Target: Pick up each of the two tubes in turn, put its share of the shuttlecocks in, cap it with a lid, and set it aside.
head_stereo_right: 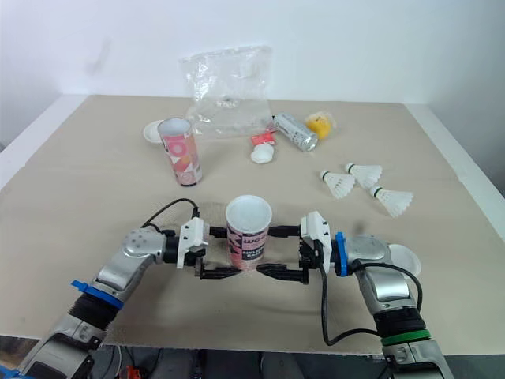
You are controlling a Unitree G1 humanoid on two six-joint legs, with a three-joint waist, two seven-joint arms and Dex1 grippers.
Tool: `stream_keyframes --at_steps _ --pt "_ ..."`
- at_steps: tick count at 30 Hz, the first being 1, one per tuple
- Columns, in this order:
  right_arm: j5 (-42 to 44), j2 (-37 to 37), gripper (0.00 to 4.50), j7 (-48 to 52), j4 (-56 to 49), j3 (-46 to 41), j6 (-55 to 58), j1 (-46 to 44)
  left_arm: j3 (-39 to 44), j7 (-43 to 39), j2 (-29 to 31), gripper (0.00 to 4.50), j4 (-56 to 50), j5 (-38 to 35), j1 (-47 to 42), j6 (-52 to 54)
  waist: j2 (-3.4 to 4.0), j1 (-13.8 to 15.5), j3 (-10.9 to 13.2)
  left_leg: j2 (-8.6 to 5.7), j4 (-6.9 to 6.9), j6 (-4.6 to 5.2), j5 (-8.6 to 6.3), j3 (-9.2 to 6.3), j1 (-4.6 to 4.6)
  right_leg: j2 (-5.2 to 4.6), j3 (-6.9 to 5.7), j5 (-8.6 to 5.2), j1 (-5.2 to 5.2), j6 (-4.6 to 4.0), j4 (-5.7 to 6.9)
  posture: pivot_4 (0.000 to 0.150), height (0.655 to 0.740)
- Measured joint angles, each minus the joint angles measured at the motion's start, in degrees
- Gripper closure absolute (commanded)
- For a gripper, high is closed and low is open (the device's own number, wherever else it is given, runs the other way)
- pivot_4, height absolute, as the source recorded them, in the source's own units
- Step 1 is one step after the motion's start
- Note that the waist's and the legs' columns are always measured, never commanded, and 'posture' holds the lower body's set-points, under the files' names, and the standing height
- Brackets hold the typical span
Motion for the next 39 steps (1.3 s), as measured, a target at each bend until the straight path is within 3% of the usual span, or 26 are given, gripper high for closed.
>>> stream_keyframes --at_steps 15,39 --pt "-4.62 4.13 0.00 -0.98 5.77 4.79 -5.81 -1.65 2.82 -0.56 4.46 0.08 -9.34 -2.37 5.43 3.81 -0.06 0.00 0.17 0.03 0.00 -0.05 -0.03 0.02 -0.04 -0.02 -0.01 -0.01 -0.03 0.01 0.00 0.150 0.7400" --pt "-6.15 11.61 0.00 -5.46 8.27 7.22 -6.95 -3.42 3.94 0.61 5.05 0.08 -10.80 -2.52 8.08 4.84 -0.06 0.00 0.18 0.04 0.00 -0.05 -0.03 0.03 -0.03 -0.01 -0.01 0.00 -0.04 -0.01 0.01 0.150 0.7400"
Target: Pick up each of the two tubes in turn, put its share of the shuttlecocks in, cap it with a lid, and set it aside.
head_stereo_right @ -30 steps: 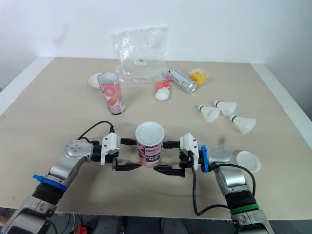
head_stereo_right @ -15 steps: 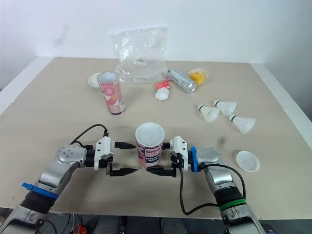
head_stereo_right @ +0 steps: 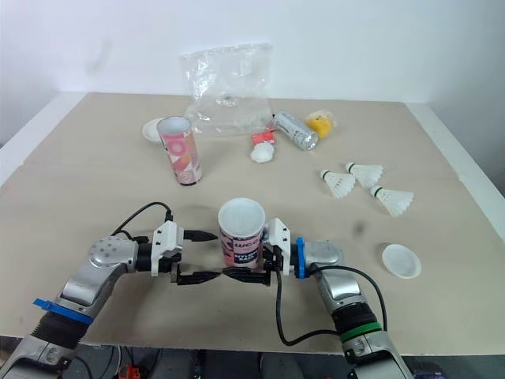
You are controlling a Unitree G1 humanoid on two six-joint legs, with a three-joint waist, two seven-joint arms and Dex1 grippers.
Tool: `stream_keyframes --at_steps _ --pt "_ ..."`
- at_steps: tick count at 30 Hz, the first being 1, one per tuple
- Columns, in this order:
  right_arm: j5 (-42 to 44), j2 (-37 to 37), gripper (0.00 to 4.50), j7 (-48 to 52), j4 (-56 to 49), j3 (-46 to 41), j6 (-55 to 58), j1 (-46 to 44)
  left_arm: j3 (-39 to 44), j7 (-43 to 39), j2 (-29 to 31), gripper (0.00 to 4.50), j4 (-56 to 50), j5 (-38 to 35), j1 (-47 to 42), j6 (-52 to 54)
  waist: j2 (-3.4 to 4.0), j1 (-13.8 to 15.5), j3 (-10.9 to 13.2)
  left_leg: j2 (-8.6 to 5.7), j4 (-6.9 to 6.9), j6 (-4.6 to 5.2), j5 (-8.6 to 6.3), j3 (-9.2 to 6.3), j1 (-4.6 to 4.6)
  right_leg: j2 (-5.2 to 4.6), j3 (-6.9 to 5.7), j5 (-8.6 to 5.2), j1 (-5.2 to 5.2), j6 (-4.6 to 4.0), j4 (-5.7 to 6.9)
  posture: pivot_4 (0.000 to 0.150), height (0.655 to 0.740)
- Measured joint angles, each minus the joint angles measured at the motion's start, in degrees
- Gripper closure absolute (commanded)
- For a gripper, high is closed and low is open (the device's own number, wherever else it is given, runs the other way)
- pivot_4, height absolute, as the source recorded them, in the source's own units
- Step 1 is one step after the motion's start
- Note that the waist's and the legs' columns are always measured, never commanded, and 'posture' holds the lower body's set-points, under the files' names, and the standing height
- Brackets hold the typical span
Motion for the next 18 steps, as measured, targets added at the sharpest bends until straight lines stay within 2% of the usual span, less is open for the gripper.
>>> stream_keyframes --at_steps 5,8,10,18 --pt "-1.02 -0.03 0.00 -0.09 0.11 0.85 -1.75 0.00 0.00 0.09 -0.12 0.08 0.00 0.00 0.00 0.04 0.00 0.00 0.00 0.01 0.00 0.00 0.00 0.00 0.02 0.01 0.00 0.00 0.00 0.00 0.00 0.150 0.7400" --pt "-1.00 -0.16 1.12 0.30 0.48 0.97 -2.61 -0.05 0.00 0.12 -0.12 0.00 -0.01 0.00 0.00 0.04 0.00 0.00 0.00 0.01 0.00 0.00 0.00 0.01 0.02 0.00 0.00 0.00 0.01 -0.01 0.00 0.150 0.7400" --pt "-0.98 -0.16 1.63 0.47 0.57 0.98 -3.05 -0.06 0.00 0.18 -0.12 0.00 -0.01 0.00 -0.01 0.04 0.00 0.00 0.00 0.01 0.00 0.00 0.00 0.01 0.02 0.00 0.00 0.00 0.01 -0.01 0.00 0.150 0.7400" --pt "-0.86 -0.30 1.63 0.35 0.38 0.98 -2.88 -0.18 0.00 0.40 -0.36 0.00 0.06 0.01 -0.37 0.03 0.00 0.01 0.00 0.01 0.01 0.00 0.00 0.01 0.02 0.00 0.00 -0.01 0.02 -0.06 0.00 0.150 0.7400"
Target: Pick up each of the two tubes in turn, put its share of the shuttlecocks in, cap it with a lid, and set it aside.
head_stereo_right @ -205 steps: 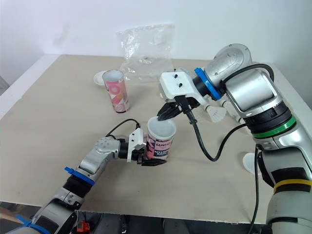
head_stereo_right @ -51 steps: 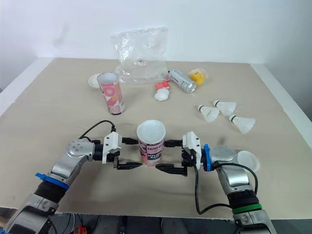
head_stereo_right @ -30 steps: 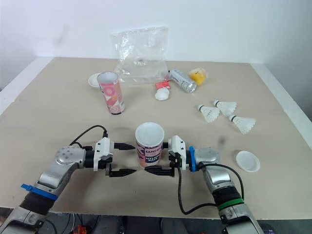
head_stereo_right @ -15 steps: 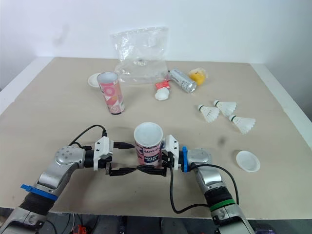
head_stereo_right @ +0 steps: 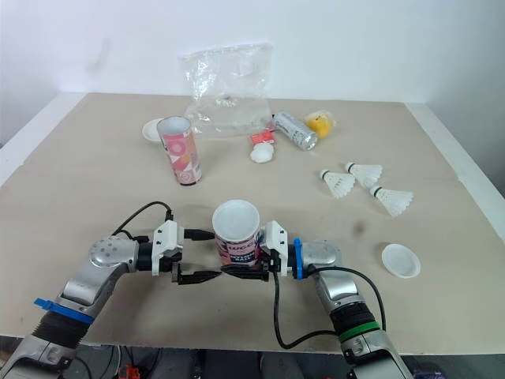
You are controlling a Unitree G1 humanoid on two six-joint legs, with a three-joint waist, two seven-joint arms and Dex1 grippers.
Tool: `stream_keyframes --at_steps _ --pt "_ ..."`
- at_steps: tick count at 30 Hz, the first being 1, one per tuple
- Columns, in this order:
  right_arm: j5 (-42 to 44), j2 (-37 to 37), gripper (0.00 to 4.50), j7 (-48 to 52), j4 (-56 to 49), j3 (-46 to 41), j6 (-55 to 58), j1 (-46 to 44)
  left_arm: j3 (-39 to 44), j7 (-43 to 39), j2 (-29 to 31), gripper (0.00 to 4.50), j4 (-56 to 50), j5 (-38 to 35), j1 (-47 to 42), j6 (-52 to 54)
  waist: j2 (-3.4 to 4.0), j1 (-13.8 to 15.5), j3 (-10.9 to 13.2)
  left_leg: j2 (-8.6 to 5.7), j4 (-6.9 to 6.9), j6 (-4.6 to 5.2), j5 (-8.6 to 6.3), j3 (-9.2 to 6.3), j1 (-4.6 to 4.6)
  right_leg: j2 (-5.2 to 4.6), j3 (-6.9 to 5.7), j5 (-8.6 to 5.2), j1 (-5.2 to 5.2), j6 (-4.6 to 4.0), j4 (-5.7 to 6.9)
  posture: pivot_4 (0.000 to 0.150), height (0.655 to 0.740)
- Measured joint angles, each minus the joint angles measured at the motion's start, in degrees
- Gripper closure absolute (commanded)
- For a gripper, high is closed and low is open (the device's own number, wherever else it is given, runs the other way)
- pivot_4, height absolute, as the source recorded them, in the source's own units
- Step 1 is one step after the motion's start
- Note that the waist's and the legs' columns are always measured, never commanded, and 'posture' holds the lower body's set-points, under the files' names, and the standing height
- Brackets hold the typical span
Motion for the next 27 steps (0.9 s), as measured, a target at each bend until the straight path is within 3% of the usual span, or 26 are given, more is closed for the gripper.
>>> stream_keyframes --at_steps 8,16,21,27 --pt "2.90 -2.68 1.63 -3.84 -8.64 -2.98 5.46 5.05 -0.03 -0.50 -0.59 0.00 0.23 -0.07 -0.74 -0.08 0.01 0.27 0.01 -0.03 -0.01 -0.01 -0.01 -0.03 -0.11 -0.03 -0.01 0.02 -0.06 0.08 0.00 0.150 0.7400" --pt "18.26 -6.43 1.63 -24.27 -32.23 -27.01 20.29 19.44 -1.51 -2.87 -1.13 0.00 -0.86 -2.19 -1.86 2.08 0.00 0.59 0.01 -0.05 0.00 -0.03 -0.03 -0.08 -0.31 -0.04 -0.04 -0.01 -0.22 0.11 -0.01 0.150 0.7400" --pt "18.91 -7.10 1.63 -36.90 -28.91 -44.32 19.96 24.04 -3.37 -2.96 -2.42 0.00 -2.16 -2.41 -1.72 2.59 0.00 0.60 0.01 -0.05 0.04 -0.02 -0.02 -0.01 -0.29 -0.06 0.02 -0.07 -0.23 -0.03 -0.02 0.150 0.7400" --pt "14.39 -9.59 1.63 -44.53 -14.87 -53.53 16.01 24.27 -4.02 -1.77 -3.27 0.00 -2.71 -2.33 -0.98 2.58 0.03 0.28 0.00 -0.06 0.03 0.02 0.01 0.11 -0.22 -0.08 0.10 -0.05 -0.23 -0.07 -0.02 0.150 0.7400"
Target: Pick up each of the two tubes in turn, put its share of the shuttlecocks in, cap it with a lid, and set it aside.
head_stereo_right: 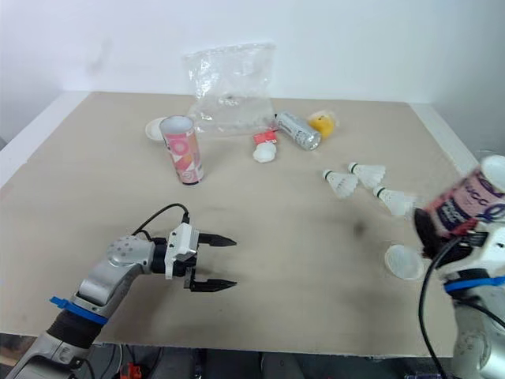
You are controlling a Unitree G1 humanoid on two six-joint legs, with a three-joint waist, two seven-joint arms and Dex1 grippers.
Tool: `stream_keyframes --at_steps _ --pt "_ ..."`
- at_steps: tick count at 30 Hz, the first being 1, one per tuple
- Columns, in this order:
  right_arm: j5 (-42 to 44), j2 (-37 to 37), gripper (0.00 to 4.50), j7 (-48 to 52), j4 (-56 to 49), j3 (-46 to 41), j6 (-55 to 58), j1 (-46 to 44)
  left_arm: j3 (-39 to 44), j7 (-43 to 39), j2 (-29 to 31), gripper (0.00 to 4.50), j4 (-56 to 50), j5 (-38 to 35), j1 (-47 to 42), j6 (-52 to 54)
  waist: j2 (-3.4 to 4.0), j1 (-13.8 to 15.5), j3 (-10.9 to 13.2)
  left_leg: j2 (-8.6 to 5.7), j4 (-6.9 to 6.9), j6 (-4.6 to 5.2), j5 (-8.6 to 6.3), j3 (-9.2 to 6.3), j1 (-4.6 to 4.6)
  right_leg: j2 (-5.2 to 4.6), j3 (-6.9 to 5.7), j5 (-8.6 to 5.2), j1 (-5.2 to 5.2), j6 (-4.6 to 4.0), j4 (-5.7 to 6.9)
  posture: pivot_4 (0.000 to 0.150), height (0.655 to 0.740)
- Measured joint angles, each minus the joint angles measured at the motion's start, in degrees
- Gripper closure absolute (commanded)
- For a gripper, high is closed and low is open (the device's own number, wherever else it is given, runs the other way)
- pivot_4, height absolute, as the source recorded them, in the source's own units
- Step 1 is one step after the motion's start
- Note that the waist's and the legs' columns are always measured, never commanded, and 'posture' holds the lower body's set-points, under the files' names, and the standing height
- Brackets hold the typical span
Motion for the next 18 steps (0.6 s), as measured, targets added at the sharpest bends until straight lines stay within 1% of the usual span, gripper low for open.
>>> stream_keyframes --at_steps 1,3,6,11,18 --pt "-1.13 -0.68 1.63 -0.37 3.98 -0.19 -1.03 -0.15 -0.03 0.17 -0.19 0.00 -0.03 0.00 0.02 0.00 0.02 -0.21 -0.01 0.00 0.00 0.00 0.00 0.03 0.02 0.00 0.03 0.00 0.01 0.00 0.00 0.150 0.7400" --pt "-2.31 -1.15 1.63 -1.04 8.43 -0.20 -2.28 -0.68 -0.08 0.23 -0.34 0.00 -0.10 0.00 0.03 0.00 0.10 -0.36 0.00 0.00 0.00 0.01 0.00 0.11 0.06 0.00 0.10 0.01 0.01 0.01 0.00 0.150 0.7400" --pt "-3.29 -2.14 1.63 -1.13 16.64 -0.15 -4.41 -4.11 -0.09 0.19 -0.19 0.00 -0.11 0.00 -0.13 0.00 0.33 -0.49 0.12 -0.02 0.00 0.03 0.02 0.24 0.19 -0.02 0.26 0.06 0.09 0.08 0.00 0.150 0.7400" --pt "-4.08 -2.98 1.63 -0.28 22.38 0.49 -6.43 -6.48 -0.03 0.16 0.22 0.00 -0.10 0.00 -0.50 0.00 0.41 -0.43 0.13 -0.04 -0.01 0.05 0.02 0.25 0.21 -0.02 0.28 0.05 0.14 0.10 0.00 0.150 0.7400" --pt "-5.77 -5.71 1.63 0.27 26.58 2.53 -8.48 -7.85 -0.02 0.61 0.33 0.00 -0.16 0.01 -0.66 0.01 0.36 -0.43 0.15 -0.06 0.02 0.05 0.03 0.24 0.27 -0.02 0.31 0.06 0.26 0.12 -0.04 0.150 0.7400"
